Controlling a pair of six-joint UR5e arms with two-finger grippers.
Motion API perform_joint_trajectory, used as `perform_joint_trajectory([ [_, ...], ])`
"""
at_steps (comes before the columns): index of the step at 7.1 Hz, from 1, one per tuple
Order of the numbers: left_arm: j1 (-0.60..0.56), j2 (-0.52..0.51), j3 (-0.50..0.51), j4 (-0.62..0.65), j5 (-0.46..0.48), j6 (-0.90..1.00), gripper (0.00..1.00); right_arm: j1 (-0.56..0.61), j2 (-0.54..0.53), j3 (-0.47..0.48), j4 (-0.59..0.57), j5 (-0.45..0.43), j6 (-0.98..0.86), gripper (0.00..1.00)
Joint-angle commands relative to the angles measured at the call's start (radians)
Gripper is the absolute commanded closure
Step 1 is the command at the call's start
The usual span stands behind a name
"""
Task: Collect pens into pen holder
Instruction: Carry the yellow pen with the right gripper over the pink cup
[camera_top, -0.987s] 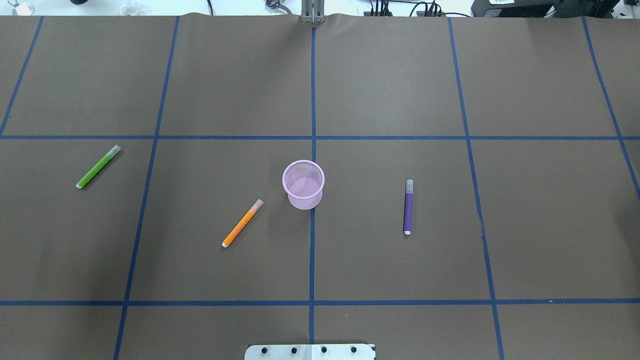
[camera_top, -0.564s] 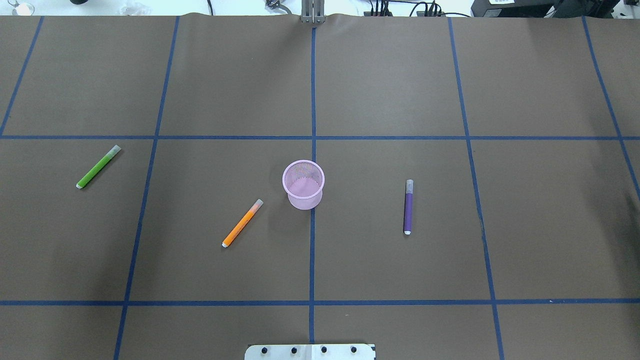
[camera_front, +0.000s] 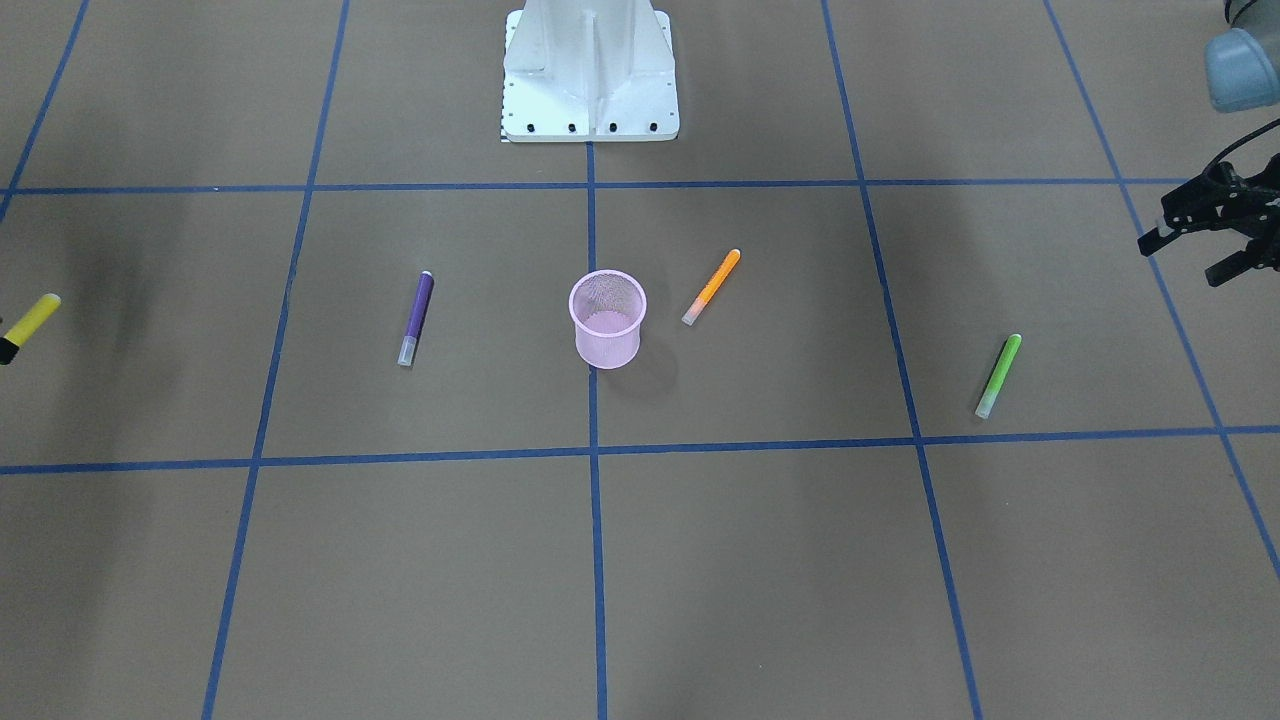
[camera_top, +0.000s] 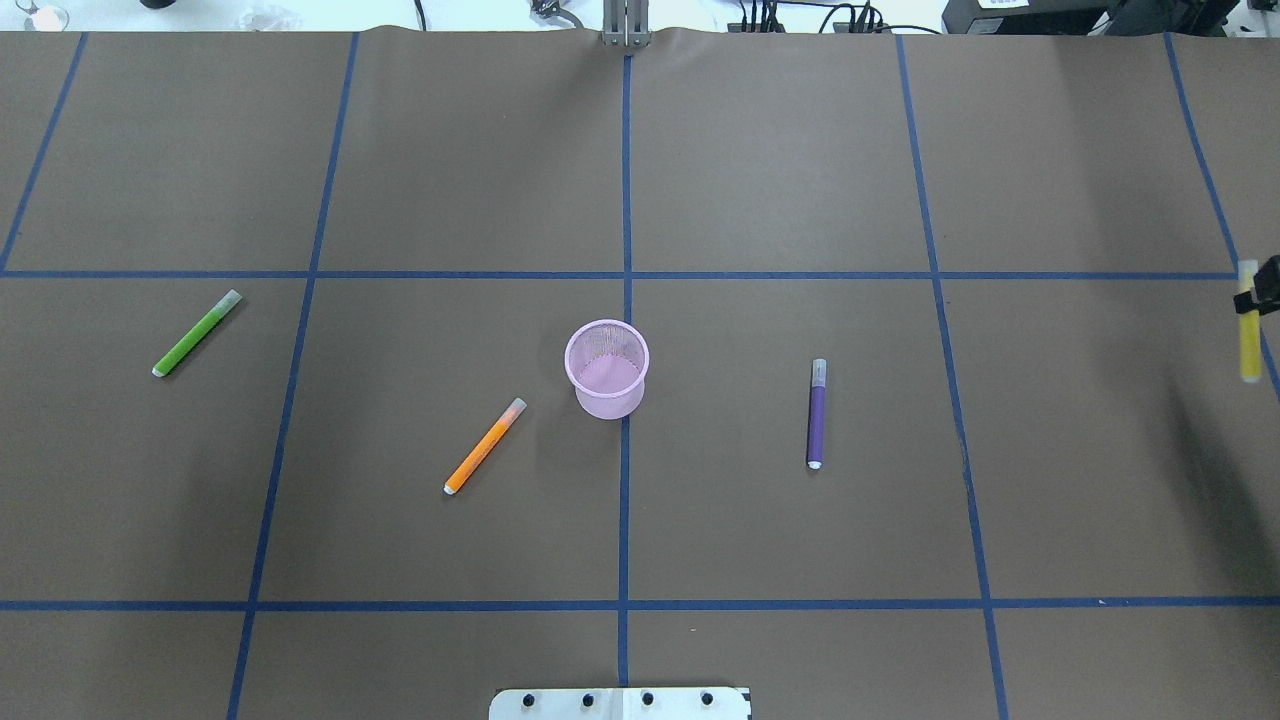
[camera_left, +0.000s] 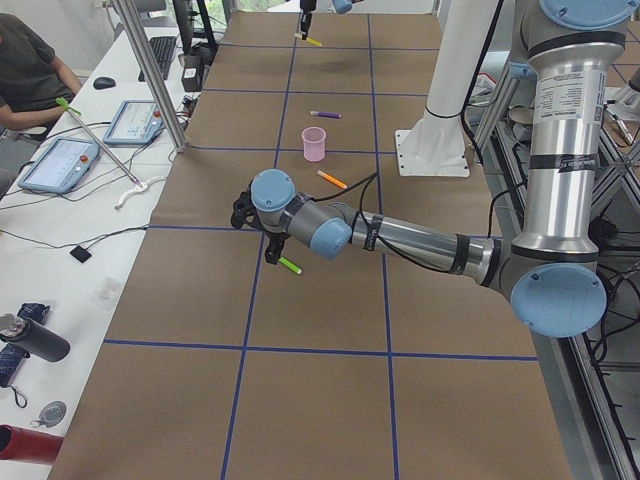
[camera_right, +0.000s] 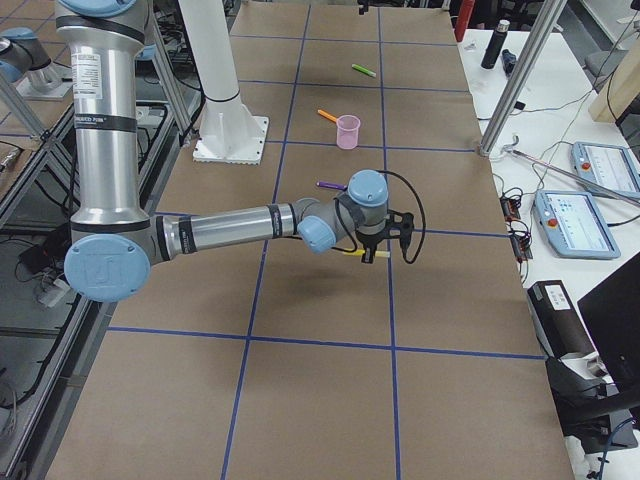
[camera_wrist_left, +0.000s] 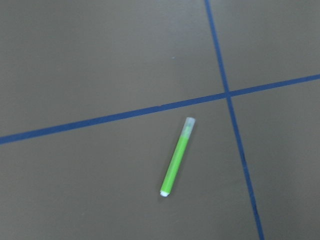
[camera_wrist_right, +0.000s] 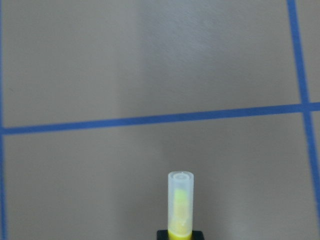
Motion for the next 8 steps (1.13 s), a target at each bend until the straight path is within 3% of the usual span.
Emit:
perform_joint_trajectory([
  [1,0.048,-0.039,0.023,-0.010,0.050,-0.022,0.00,-0.225,0.135,0.121,-0.007,-0.230,0.386,1.00],
  [2,0.049,-0.065,0.045,-0.010,0.053,-0.020,0.00,-0.317,0.203,0.147,-0.019,-0.361,0.499,1.00],
  [3,0.071,-0.087,0.049,-0.012,0.130,-0.020,0.00,-0.394,0.288,0.188,-0.112,-0.491,0.530,1.00],
  [4,0.116,-0.105,0.046,-0.011,0.227,-0.025,0.00,-0.482,0.404,0.228,-0.292,-0.638,0.547,1.00],
  [5,0.122,-0.107,0.054,-0.010,0.231,-0.023,0.00,-0.555,0.493,0.236,-0.390,-0.764,0.549,1.00],
  [6,0.125,-0.110,0.055,-0.007,0.234,-0.019,0.00,-0.652,0.518,0.233,-0.386,-0.935,0.549,1.00],
  [8,0.133,-0.110,0.055,-0.007,0.234,-0.019,0.00,-0.770,0.577,0.185,-0.386,-1.108,0.532,1.00],
])
